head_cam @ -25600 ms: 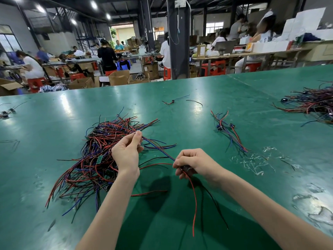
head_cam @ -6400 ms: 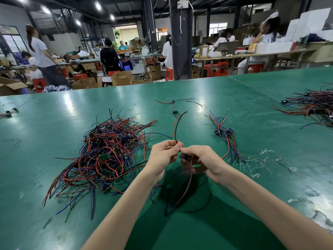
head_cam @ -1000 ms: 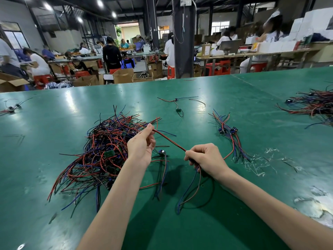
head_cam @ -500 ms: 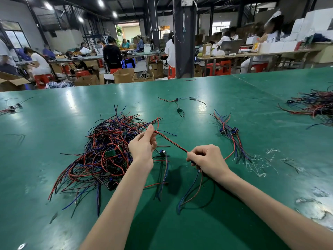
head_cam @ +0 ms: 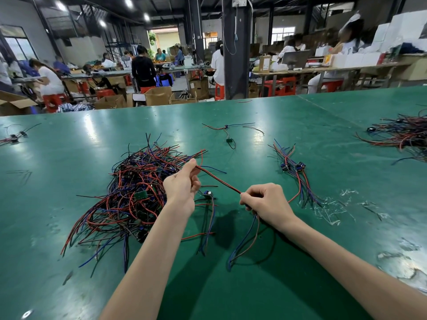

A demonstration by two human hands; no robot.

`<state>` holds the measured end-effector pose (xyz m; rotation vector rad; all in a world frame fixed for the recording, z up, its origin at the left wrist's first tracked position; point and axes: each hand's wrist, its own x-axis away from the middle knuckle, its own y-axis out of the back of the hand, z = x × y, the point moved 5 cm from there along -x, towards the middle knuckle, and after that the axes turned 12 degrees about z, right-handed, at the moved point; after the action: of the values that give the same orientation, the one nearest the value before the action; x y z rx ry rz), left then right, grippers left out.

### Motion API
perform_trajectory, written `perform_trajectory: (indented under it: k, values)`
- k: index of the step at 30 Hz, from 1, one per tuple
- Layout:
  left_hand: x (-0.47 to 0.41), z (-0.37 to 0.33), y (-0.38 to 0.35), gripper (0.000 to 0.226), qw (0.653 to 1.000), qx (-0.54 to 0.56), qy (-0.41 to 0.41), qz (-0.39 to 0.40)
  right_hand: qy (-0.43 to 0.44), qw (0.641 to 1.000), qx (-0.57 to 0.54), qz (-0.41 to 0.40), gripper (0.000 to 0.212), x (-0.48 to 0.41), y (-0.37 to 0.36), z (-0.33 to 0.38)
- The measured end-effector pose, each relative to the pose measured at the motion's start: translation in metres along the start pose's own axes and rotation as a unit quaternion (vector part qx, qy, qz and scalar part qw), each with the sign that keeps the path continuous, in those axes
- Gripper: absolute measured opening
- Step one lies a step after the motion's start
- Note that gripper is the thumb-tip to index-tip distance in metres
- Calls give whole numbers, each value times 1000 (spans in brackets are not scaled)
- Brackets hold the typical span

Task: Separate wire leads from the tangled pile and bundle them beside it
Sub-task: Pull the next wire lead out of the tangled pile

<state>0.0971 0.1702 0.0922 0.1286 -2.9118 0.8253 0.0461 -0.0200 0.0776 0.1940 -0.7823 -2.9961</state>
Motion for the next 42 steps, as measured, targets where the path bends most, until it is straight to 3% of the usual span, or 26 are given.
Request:
perform_trajectory:
  k: [11, 21, 23, 26, 33, 37, 42]
  values:
    - [-2, 9, 0, 19, 995, 74, 64, 29, 2, 1000, 3, 1, 19, 1, -2, 0]
    - [-7, 17, -8, 30, 954, 222, 174, 100, -3, 1000, -9, 27, 20, -1, -2, 1]
    - [-9, 13, -4, 28, 970, 174, 142, 88, -18, 997, -53, 58, 21, -1, -5, 0]
    - [-16, 0, 6, 24, 999, -18, 7, 31, -42, 979, -154, 125, 21, 1, -14, -1]
    - [-18, -4, 10, 28, 965, -232, -123, -9, -21, 954, -207, 217, 19, 7, -22, 9]
    - [-20, -6, 12, 25, 961, -238, -143, -8, -21, 963, -197, 183, 22, 6, -16, 8]
    - [-19, -1, 10, 25, 983, -149, -100, 34, -15, 966, -189, 178, 21, 7, -18, 7]
